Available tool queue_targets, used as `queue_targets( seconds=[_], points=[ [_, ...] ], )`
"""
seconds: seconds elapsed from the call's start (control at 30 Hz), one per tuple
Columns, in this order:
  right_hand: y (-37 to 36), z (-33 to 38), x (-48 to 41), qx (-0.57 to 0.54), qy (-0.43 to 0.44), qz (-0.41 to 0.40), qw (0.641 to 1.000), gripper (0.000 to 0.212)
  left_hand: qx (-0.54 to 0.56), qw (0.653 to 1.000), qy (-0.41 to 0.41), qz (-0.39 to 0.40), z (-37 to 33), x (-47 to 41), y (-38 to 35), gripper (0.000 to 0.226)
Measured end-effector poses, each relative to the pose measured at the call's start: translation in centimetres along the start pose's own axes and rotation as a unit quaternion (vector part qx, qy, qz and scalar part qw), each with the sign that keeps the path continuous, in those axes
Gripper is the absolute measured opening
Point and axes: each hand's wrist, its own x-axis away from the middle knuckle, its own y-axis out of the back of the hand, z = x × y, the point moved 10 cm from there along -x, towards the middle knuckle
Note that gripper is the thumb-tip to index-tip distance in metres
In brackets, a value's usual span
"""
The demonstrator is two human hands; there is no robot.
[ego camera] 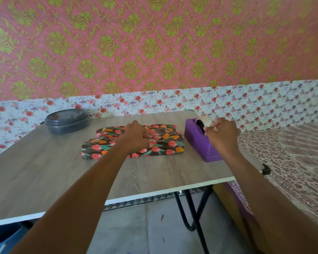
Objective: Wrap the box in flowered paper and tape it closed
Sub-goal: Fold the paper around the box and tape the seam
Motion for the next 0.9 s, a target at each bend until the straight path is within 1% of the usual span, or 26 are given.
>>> queue_targets(
  seconds=[0.07, 0.1, 0.17, 0.2, 0.27, 0.3, 0.37, 0.43, 0.47, 0.5, 0.57, 0.6, 0.67, 0.7, 0.77, 0.8, 0.83, 0.9],
  points=[
    [0.2, -3.4, -0.5, 0.048, -0.074, 0.035, 0.996, 0.028, -0.035, 0.999, 0.018, -0.018, -0.4, 0.0, -0.2, 0.016],
    [0.4, -4.3, -0.7, 0.055, -0.091, 0.048, 0.993, 0.034, -0.086, 0.996, 0.019, -0.019, -0.9, 0.2, -0.3, 0.018],
    [0.6, -4.9, -0.9, 0.036, -0.095, 0.078, 0.992, 0.038, -0.181, 0.983, -0.001, -0.038, -2.4, 0.7, -0.3, 0.021],
    [0.3, -4.8, -1.0, 0.015, -0.086, 0.102, 0.991, 0.037, -0.201, 0.978, -0.013, -0.054, -3.2, 0.9, 0.0, 0.021],
    [0.0, -4.5, -0.7, -0.041, -0.08, 0.158, 0.983, 0.041, -0.172, 0.982, -0.034, -0.075, -4.9, 1.0, -0.1, 0.017],
    [-0.3, -4.3, -0.5, -0.062, -0.086, 0.182, 0.978, 0.039, -0.136, 0.986, -0.047, -0.079, -5.8, 1.1, -0.3, 0.017],
    [-0.4, -3.9, -0.1, -0.085, -0.099, 0.211, 0.969, 0.035, -0.059, 0.992, -0.082, -0.074, -8.3, 1.0, -1.5, 0.023],
    [-0.4, -3.7, -0.1, -0.115, -0.126, 0.213, 0.962, 0.028, -0.028, 0.989, -0.134, -0.057, -11.8, 1.5, -3.2, 0.036],
    [-0.4, -3.8, -0.2, -0.139, -0.142, 0.206, 0.958, 0.023, -0.033, 0.985, -0.163, -0.05, -13.6, 1.9, -4.2, 0.042],
    [-0.4, -4.0, -0.5, -0.164, -0.158, 0.193, 0.954, 0.024, -0.049, 0.981, -0.184, -0.039, -15.3, 2.1, -5.5, 0.047],
    [-0.3, -4.3, -0.9, -0.183, -0.176, 0.168, 0.952, 0.032, -0.089, 0.973, -0.212, -0.027, -17.9, 2.6, -7.7, 0.047],
    [-0.3, -4.5, -1.1, -0.185, -0.178, 0.161, 0.953, 0.032, -0.102, 0.97, -0.216, -0.038, -18.6, 2.6, -8.4, 0.043],
    [-0.5, -4.8, -1.5, -0.174, -0.187, 0.149, 0.955, 0.029, -0.103, 0.972, -0.198, -0.076, -19.1, 2.4, -8.9, 0.034],
    [-0.5, -4.7, -1.6, -0.152, -0.184, 0.143, 0.961, 0.033, -0.082, 0.975, -0.183, -0.091, -18.8, 2.2, -9.0, 0.03],
    [-0.6, -4.5, -2.0, -0.093, -0.159, 0.141, 0.973, 0.043, -0.024, 0.981, -0.16, -0.105, -18.1, 2.0, -9.0, 0.031],
    [-0.5, -4.3, -2.0, -0.084, -0.151, 0.141, 0.975, 0.045, -0.002, 0.982, -0.155, -0.105, -17.7, 1.9, -9.2, 0.034],
    [-0.6, -4.2, -2.0, -0.089, -0.151, 0.142, 0.974, 0.042, 0.011, 0.984, -0.148, -0.102, -17.3, 1.8, -9.4, 0.037],
    [-0.3, -3.9, -1.9, -0.147, -0.152, 0.135, 0.968, 0.029, 0.04, 0.986, -0.125, -0.1, -16.4, 1.5, -9.5, 0.047]
  ],
)
